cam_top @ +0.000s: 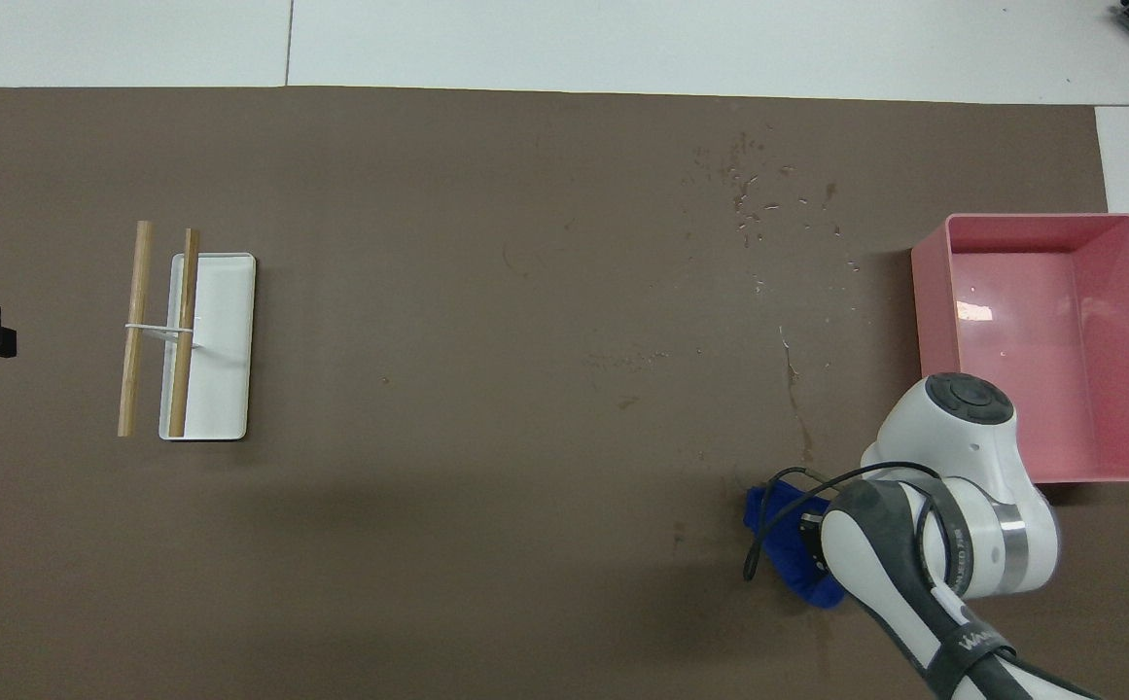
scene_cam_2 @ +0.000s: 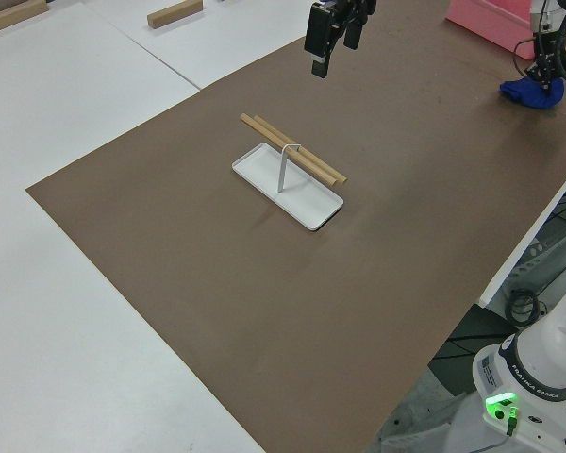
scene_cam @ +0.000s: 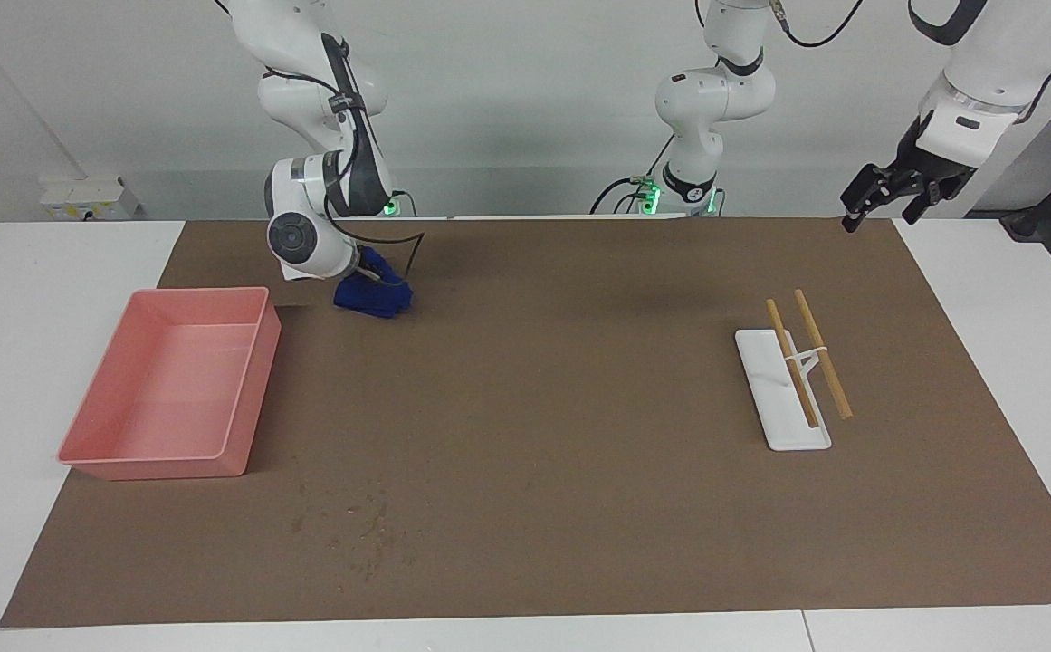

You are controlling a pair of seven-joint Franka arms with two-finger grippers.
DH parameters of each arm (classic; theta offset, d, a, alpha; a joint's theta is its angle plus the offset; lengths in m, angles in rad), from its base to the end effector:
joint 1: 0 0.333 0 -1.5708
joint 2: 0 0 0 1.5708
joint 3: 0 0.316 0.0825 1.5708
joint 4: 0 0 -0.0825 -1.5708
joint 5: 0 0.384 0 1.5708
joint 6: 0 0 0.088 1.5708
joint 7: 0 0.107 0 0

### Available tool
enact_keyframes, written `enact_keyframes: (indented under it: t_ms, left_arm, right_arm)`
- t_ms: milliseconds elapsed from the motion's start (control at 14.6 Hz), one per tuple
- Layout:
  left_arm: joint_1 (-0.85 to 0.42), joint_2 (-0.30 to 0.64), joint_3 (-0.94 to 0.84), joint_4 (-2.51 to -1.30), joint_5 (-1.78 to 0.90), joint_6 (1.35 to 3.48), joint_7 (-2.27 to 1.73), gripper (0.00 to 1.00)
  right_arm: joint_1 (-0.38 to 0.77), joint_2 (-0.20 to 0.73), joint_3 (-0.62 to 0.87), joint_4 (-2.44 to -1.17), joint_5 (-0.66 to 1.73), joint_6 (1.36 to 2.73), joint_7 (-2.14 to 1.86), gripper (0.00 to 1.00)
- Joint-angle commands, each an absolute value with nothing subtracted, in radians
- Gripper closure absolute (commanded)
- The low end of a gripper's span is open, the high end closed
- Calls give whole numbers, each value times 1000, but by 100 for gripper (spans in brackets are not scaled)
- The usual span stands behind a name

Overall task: Wipe water with towel using both arms
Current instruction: 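Wipe the towel across the water spill toward the robot with the right gripper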

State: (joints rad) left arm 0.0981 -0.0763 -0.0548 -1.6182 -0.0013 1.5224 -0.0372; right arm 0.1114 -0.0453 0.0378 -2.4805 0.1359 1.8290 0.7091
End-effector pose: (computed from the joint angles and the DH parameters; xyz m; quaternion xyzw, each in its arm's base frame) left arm 0.5251 0.0214 0.6392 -0.9991 -0.0403 0.0098 0.0014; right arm 0.3861 0.0690 0.2762 0.9051 -0.2981 -0.2944 0.0724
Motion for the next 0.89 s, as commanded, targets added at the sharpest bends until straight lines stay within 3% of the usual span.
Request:
enact_keyframes:
  t_ms: [0, 137, 480, 823]
  left_arm:
    - [75, -92, -35, -1629, 5, 1531, -26, 0]
    - [71, -84, -32, -1625, 5, 1537, -28, 0]
    - [0, -87, 20, -1620, 0, 1540, -28, 0]
    - [11, -95, 20, -1631, 0, 1535, -26, 0]
  right_arm:
    - [107, -112, 43, -2569, 115, 1816, 686, 100]
    - [110, -138, 44, -2615, 115, 1815, 684, 100]
    - [239, -196, 43, -2709, 104, 1824, 686, 100]
    - [242, -233, 43, -2784, 59, 1881, 684, 100]
